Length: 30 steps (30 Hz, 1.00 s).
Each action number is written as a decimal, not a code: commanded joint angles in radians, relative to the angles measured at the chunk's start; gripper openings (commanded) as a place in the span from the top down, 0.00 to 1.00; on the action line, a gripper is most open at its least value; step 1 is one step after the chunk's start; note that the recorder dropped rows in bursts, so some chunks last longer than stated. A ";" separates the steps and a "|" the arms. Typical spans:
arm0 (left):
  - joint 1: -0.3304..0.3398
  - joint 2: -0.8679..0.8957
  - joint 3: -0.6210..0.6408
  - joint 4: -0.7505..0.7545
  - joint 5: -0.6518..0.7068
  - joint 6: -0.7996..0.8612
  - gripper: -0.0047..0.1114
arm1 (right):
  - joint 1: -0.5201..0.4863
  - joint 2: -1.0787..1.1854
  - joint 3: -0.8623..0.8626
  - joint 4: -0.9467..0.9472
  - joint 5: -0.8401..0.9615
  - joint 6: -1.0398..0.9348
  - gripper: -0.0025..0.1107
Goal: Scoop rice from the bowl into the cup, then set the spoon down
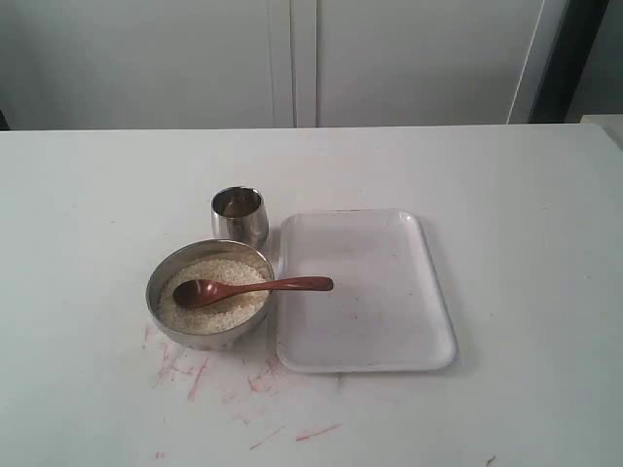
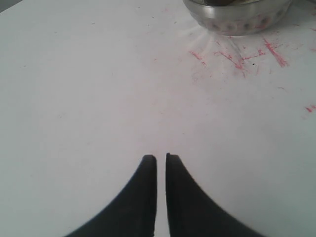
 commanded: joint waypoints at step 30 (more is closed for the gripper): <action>-0.007 -0.003 0.009 0.000 0.041 -0.006 0.84 | -0.005 -0.005 0.005 0.004 -0.254 0.034 0.98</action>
